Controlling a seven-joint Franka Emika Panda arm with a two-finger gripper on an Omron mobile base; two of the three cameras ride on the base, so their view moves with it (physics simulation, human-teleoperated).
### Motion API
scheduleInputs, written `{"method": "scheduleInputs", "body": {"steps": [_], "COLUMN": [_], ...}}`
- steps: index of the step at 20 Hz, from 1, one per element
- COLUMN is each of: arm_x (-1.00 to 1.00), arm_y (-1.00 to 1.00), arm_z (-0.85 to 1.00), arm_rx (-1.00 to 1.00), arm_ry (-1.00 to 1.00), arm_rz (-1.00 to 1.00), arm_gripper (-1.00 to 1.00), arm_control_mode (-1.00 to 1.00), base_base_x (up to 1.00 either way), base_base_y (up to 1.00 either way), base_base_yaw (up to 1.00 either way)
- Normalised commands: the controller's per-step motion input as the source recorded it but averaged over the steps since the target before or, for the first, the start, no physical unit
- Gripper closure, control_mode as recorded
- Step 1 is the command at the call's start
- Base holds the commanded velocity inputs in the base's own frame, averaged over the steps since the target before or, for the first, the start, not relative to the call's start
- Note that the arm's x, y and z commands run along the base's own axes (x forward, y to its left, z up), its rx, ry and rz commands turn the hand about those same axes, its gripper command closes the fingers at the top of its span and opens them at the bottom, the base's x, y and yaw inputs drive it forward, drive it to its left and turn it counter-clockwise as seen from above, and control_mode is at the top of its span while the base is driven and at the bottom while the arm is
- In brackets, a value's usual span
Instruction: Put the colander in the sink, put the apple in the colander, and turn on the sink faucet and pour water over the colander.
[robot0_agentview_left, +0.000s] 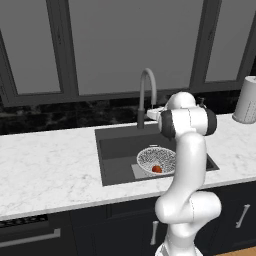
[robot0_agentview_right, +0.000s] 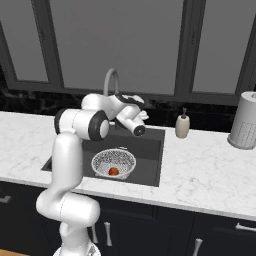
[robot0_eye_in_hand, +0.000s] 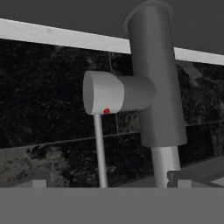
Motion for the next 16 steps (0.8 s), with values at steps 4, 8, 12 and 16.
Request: {"method": "scheduleInputs", "body": {"steps": [4,8,12,16], "arm_x": [0.33,0.3,0.32,0.27], "arm_y": [0.0,0.0,0.0,0.0], "arm_z": [-0.13,-0.09,-0.1,-0.11], "arm_rx": [0.0,0.0,0.0,0.0], "arm_ry": [-0.01,-0.01,0.0,0.0], "arm_rz": [0.0,0.0,0.0,0.0], "arm_gripper": [-1.0,-1.0,-1.0,-1.0], "arm_control_mode": [-1.0,-1.0,-1.0,-1.0], "base_base_x": [0.0,0.0,0.0,0.0], "base_base_y": [0.0,0.0,0.0,0.0], "base_base_yaw": [0.0,0.0,0.0,0.0]}}
